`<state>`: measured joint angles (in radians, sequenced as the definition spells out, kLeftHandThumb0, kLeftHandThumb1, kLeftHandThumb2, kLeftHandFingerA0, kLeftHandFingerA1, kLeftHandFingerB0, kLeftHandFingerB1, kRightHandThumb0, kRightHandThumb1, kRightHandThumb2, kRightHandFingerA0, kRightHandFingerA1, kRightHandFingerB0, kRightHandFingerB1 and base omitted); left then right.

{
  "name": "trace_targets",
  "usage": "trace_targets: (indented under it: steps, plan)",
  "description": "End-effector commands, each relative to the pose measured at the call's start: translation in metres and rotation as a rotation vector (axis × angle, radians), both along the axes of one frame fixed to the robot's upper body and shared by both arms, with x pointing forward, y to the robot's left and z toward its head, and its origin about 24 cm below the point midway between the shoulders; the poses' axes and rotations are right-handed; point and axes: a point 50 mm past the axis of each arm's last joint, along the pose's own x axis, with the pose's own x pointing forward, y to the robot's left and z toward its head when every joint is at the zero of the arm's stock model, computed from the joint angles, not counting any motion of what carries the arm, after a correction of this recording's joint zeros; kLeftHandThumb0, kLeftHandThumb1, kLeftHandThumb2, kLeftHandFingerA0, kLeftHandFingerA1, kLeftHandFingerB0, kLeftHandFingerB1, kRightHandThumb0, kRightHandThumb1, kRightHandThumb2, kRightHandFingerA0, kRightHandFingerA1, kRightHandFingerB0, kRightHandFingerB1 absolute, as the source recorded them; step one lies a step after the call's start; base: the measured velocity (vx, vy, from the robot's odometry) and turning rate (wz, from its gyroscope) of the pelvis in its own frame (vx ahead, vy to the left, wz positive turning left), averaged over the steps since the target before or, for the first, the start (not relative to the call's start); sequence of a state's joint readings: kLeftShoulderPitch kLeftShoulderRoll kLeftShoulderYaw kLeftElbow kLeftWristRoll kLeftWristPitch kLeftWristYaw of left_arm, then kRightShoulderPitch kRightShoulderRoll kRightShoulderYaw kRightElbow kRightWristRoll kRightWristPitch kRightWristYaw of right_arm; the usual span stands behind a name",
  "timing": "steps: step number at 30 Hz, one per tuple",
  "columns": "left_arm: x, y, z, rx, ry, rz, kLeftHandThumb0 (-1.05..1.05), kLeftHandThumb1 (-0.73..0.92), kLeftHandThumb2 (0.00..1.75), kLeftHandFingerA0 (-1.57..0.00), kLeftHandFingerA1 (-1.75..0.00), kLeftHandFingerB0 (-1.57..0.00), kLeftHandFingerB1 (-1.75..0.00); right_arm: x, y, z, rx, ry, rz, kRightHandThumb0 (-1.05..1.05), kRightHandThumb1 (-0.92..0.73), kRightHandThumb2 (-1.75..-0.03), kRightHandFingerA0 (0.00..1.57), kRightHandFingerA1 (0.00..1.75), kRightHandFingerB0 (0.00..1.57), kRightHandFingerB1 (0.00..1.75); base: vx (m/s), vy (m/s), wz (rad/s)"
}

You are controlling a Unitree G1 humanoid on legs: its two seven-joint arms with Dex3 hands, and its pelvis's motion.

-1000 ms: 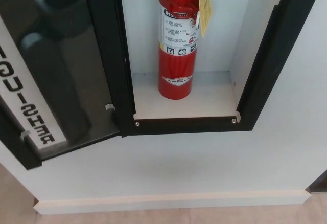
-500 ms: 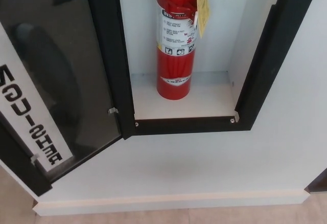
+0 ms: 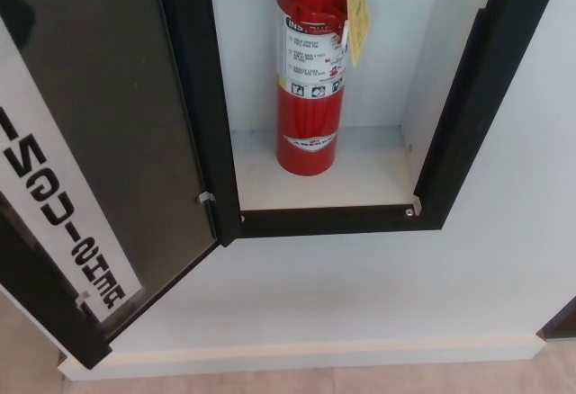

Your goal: The robot walks towards the fire extinguisher and use its right hand to push the door to the left and open it

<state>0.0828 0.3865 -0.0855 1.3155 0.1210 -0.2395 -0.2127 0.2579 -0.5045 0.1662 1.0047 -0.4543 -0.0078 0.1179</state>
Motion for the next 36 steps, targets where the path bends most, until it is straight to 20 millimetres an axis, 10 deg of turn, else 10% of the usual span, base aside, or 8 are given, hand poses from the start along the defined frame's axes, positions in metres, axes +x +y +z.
trace_targets:
  steps: [1,6,7,29,32,33,36]
  plan:
    - [-0.0094,0.0034,-0.0014,0.125,0.113,-0.168,-0.62,0.41,0.79,-0.33,-0.56,-0.45,-0.49,0.0140,0.0016,0.0021,0.000,-0.201,0.026,-0.70,-0.49,-0.85,0.04,0.50,0.04,0.37,0.00,0.000,0.00]
    - [-0.0090,0.0014,-0.0016,0.106,0.087,-0.154,-0.58,0.50,0.56,-0.40,-0.55,-0.57,-0.38,0.0105,0.0024,0.0002,0.010,-0.207,0.017,-0.66,-0.65,-0.60,0.09,0.42,0.07,0.30,0.00,0.000,0.00]
    - [-0.0093,0.0012,-0.0016,0.104,0.086,-0.156,-0.58,0.51,0.56,-0.47,-0.58,-0.55,-0.39,0.0098,0.0026,0.0002,0.013,-0.209,0.018,-0.66,-0.45,-0.87,0.04,0.51,0.00,0.38,0.00,0.000,0.00]
    - [-0.0103,0.0008,-0.0024,0.123,0.099,-0.169,-0.59,0.52,0.56,-0.41,-0.54,-0.48,-0.36,0.0084,0.0034,-0.0017,0.016,-0.213,0.027,-0.72,-0.46,-0.86,0.04,0.50,0.00,0.35,0.00,0.000,0.00]
    - [-0.0083,-0.0002,-0.0031,0.138,0.110,-0.196,-0.62,0.53,0.57,-0.37,-0.53,-0.40,-0.35,0.0084,0.0023,-0.0013,0.020,-0.208,0.019,-0.67,-0.64,-0.61,0.08,0.42,0.07,0.28,0.00,0.000,0.00]
    - [-0.0085,-0.0006,-0.0033,0.135,0.109,-0.191,-0.68,0.43,0.82,-0.40,-0.60,-0.34,-0.45,0.0086,0.0022,-0.0010,0.019,-0.211,0.021,-0.72,-0.45,-0.86,0.05,0.51,0.00,0.34,0.00,0.000,0.00]
    - [-0.0088,-0.0012,-0.0037,0.118,0.103,-0.165,-0.62,0.50,0.57,-0.39,-0.53,-0.44,-0.36,0.0092,0.0020,-0.0006,0.022,-0.222,0.018,-0.70,-0.46,-0.86,0.01,0.50,0.00,0.35,0.00,0.000,0.00]
